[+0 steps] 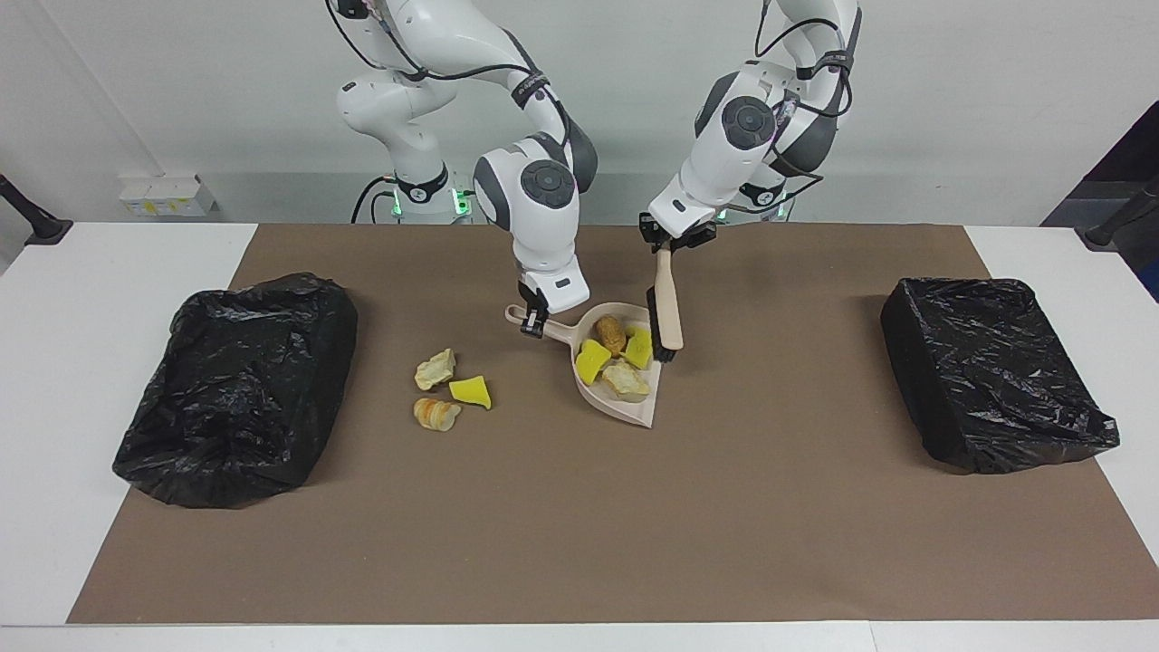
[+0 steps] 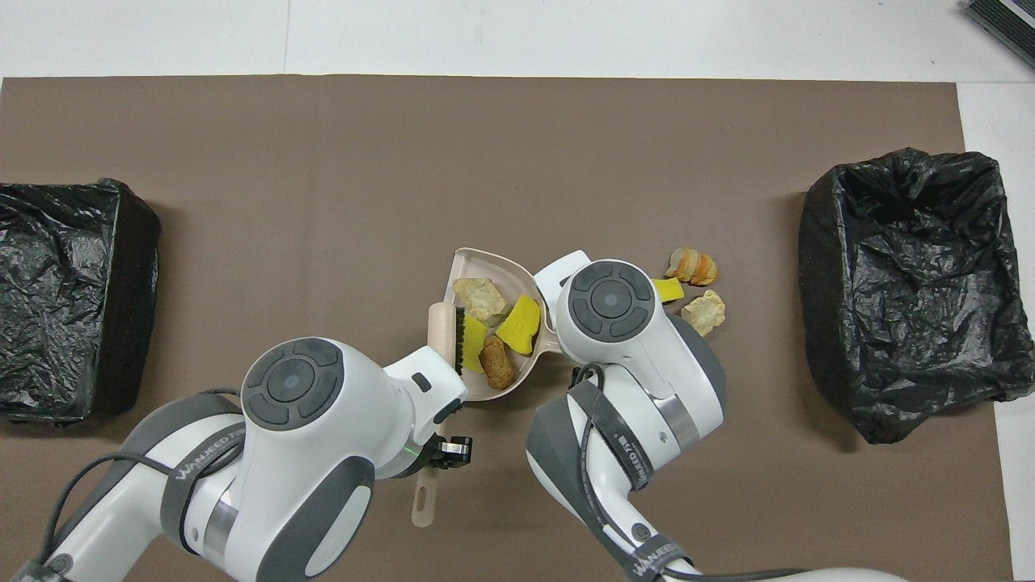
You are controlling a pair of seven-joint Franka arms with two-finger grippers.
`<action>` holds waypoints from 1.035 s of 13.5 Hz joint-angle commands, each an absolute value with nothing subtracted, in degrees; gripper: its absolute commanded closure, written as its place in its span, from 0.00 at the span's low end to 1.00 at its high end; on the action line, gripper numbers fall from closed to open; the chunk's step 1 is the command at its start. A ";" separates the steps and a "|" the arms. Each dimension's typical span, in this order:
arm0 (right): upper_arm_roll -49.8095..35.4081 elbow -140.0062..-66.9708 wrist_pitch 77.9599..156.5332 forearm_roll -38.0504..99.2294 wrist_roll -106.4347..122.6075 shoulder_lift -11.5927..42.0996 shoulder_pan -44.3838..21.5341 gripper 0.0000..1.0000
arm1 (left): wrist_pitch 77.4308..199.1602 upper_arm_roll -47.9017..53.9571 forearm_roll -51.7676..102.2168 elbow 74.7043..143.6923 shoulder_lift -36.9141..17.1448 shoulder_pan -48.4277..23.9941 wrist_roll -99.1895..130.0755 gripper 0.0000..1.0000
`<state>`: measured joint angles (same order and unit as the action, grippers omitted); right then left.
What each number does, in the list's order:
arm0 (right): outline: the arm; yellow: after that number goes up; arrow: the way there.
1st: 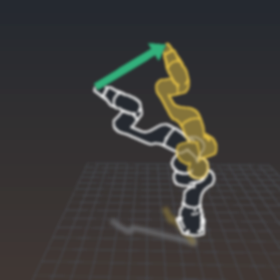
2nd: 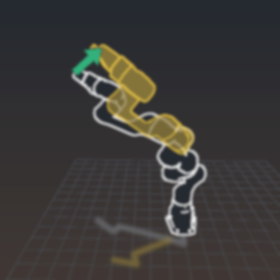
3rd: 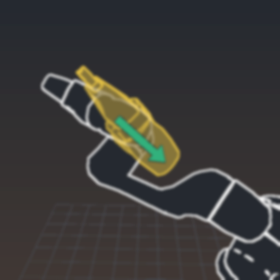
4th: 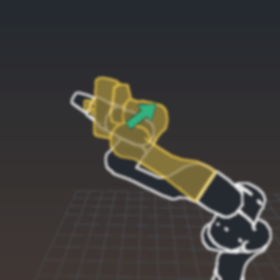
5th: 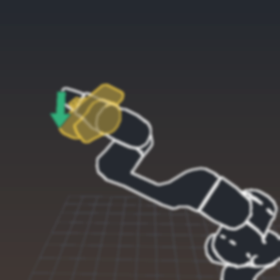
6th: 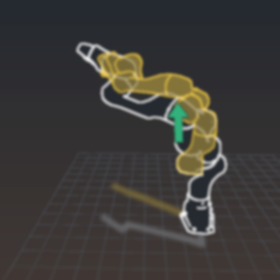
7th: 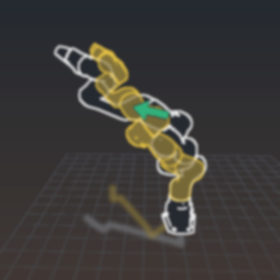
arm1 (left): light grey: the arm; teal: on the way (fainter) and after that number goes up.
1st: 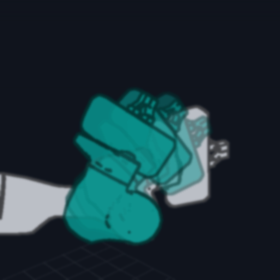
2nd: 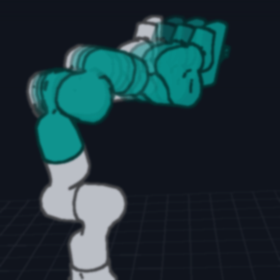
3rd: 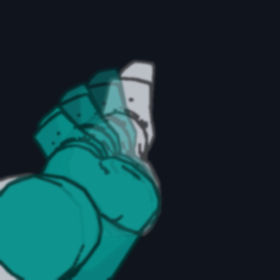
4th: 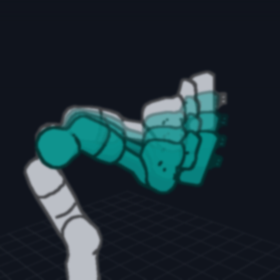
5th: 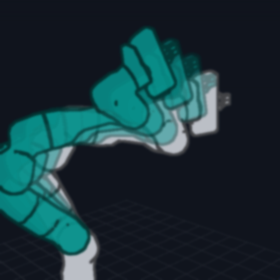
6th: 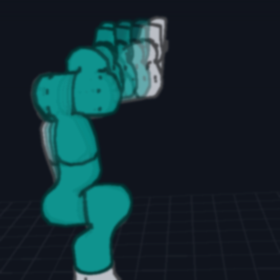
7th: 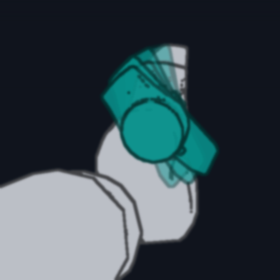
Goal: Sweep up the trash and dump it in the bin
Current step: 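Sweep scraps into the dustpan with the left gripper's brush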
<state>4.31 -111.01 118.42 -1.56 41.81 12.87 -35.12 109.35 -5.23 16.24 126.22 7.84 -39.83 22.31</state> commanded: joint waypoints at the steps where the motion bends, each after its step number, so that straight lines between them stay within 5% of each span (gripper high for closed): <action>1: 3.87 -111.71 118.74 -2.46 40.70 12.30 -34.54 1.00 | 107.41 -5.18 14.33 126.12 8.53 -39.38 22.23 1.00; 9: 3.96 -111.18 110.66 -2.55 55.09 4.41 -22.96 1.00 | 108.28 -5.10 4.92 127.88 9.40 -37.97 23.99 1.00; 14: 4.39 -108.64 106.01 -2.55 62.39 -1.84 -11.80 1.00 | 112.93 -4.04 4.92 131.83 9.49 -45.77 34.60 1.00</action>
<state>4.68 -109.76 108.76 -1.80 58.85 0.97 -16.53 109.76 -4.00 6.05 128.69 7.84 -41.54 29.12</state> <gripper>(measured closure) 0.687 0.731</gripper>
